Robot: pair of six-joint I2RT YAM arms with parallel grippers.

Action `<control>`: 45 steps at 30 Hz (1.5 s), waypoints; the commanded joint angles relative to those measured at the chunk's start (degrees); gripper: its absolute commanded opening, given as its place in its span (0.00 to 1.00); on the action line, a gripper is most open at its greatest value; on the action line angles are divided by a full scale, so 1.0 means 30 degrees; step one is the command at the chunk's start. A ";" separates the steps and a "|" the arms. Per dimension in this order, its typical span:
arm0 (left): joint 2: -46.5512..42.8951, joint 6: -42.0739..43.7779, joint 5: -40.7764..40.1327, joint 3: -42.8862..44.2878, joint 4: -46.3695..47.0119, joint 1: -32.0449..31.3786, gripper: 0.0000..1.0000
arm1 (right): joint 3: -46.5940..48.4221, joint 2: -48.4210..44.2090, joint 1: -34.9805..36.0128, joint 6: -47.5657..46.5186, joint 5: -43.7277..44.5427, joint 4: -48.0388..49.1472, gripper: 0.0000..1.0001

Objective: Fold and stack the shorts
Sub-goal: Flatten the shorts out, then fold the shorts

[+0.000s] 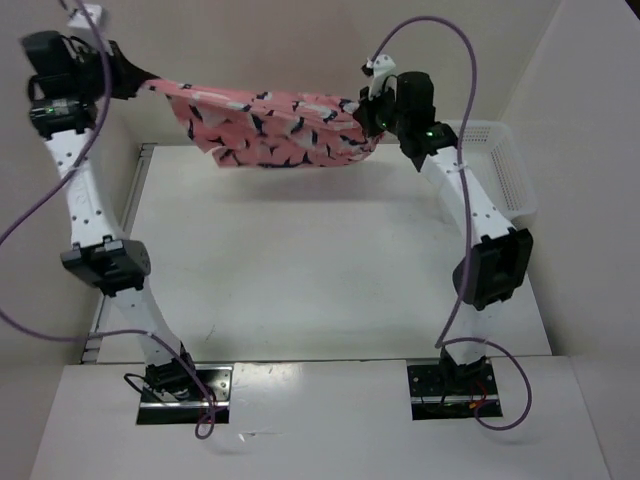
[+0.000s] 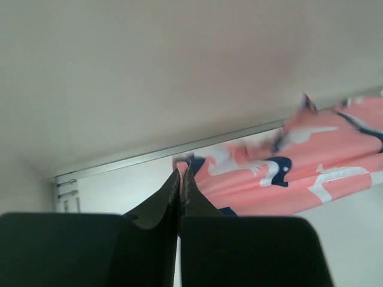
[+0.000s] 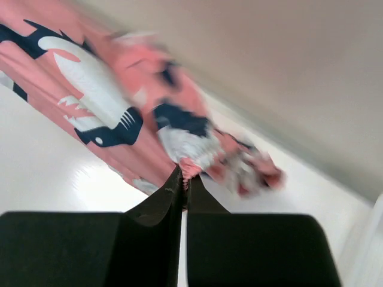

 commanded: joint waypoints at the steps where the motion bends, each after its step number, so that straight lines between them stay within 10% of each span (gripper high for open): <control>1: -0.5098 0.0637 -0.1101 -0.1067 -0.0970 0.1793 0.00 | 0.0056 -0.3928 -0.0530 -0.0769 0.1150 -0.1486 0.00; 11: -1.4893 0.0637 0.1248 -1.8811 -0.5544 0.2413 0.00 | -1.4121 -1.3481 -0.0530 -0.3290 -0.5969 -0.5062 0.00; 19: -1.6802 0.0637 0.0863 -2.4250 -1.0080 0.2413 0.00 | -1.7320 -1.5859 -0.0530 -0.5634 -0.8721 -0.7991 0.00; 28: -1.2210 0.0637 0.3031 -2.0137 -0.8127 0.2413 0.00 | -1.4022 -1.1159 -0.0530 0.1647 -0.6387 0.0230 0.00; 37: -1.0470 0.0637 0.2330 -0.8116 -0.1504 0.2618 0.00 | 0.0890 -0.5049 -0.0530 0.1107 -0.2223 0.0883 0.00; 45: -1.6763 0.0637 0.1571 -1.5311 -0.3083 0.2618 0.00 | -0.5593 -1.0544 -0.0530 -0.3778 -0.6547 -0.2979 0.00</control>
